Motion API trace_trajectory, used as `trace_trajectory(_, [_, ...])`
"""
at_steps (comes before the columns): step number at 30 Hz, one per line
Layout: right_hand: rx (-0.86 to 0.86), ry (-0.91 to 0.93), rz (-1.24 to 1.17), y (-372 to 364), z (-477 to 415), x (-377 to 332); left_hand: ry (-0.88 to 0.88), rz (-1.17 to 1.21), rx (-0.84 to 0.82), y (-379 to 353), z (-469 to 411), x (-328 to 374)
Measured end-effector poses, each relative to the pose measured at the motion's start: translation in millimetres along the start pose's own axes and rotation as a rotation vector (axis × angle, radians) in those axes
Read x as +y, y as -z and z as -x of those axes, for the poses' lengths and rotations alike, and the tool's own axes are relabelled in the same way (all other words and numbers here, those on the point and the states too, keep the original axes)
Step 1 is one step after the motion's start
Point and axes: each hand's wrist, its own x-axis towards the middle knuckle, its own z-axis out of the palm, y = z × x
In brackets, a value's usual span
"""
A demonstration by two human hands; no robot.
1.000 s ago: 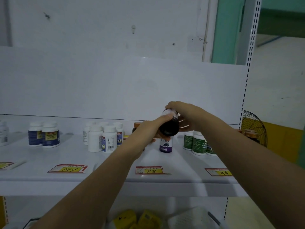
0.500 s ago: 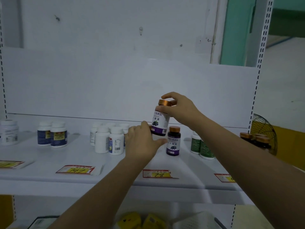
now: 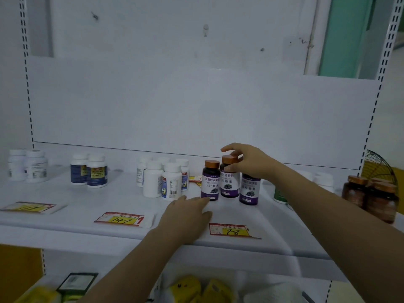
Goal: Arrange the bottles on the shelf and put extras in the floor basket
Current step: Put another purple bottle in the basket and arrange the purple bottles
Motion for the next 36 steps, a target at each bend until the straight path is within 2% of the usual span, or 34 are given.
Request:
trace_trajectory(4, [-0.038, -0.012, 0.008, -1, -1, 12, 0.021, -0.02, -0.067, -1, 0, 0])
trace_trajectory(7, [-0.03, -0.025, 0.1, -4, -3, 20, 0.014, -0.052, -0.093, -1, -1, 0])
trace_trajectory(12, [-0.017, -0.035, 0.211, -2, -3, 30, -0.116, -0.269, -0.119, -10, -12, -12])
trace_trajectory(17, [-0.05, -0.056, 0.34, -1, -2, 30, -0.117, -0.235, -0.114, -11, -12, -13])
trace_trajectory(19, [-0.062, -0.05, 0.302, 1, 2, 26, -0.133, -0.295, -0.132, -11, -13, -13])
trace_trajectory(23, [0.092, -0.04, 0.176, 15, 13, 25, -0.159, -0.376, -0.149, -12, -17, -15])
trace_trajectory(26, [0.057, -0.126, 0.21, 14, 15, 33, -0.184, -0.426, -0.161, -12, -15, -14])
trace_trajectory(33, [0.086, -0.166, 0.208, 8, 21, 36, -0.123, -0.335, -0.149, -7, -9, -10])
trace_trajectory(36, [0.086, -0.167, 0.207, 17, 26, 32, 0.003, -0.065, -0.074, -4, -3, -4])
